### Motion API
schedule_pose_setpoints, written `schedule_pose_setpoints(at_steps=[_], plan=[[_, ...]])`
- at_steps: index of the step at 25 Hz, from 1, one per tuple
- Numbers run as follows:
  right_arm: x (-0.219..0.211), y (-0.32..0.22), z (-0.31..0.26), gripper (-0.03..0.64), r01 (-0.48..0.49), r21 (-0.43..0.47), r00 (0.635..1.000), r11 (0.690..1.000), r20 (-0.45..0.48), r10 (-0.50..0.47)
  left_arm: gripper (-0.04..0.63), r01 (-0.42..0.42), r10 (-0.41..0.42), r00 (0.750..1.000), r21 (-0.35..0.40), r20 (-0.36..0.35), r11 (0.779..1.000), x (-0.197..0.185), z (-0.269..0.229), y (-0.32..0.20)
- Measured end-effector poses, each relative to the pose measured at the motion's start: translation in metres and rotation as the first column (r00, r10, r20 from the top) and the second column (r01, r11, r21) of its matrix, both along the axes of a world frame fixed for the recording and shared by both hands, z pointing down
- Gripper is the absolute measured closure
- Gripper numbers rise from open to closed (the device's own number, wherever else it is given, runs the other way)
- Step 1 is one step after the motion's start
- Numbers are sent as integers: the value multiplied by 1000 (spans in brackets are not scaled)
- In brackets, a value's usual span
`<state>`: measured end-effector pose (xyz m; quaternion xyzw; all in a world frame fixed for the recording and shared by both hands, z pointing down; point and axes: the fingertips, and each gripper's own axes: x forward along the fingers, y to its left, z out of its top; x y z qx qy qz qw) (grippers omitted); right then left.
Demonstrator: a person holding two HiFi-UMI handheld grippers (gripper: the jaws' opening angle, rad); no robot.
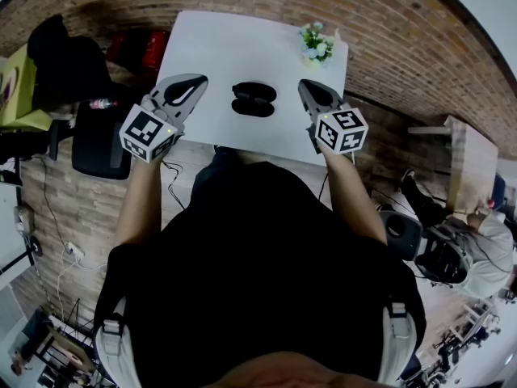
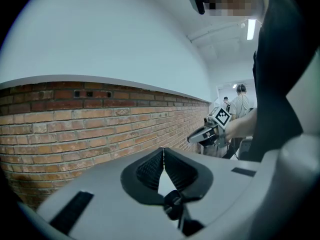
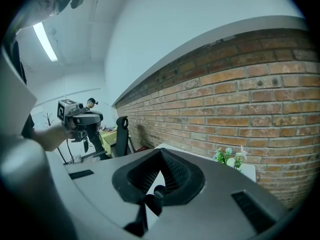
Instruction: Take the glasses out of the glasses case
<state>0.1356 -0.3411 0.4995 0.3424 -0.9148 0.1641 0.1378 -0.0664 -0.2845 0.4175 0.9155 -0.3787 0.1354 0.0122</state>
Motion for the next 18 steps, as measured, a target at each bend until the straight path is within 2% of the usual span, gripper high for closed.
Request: schedule_pose_setpoints(at_steps=[18], plan=[[-19, -23, 30, 601, -23, -60, 998, 998, -54, 19, 583, -14, 14, 1000, -38, -19, 999, -31, 19, -27]])
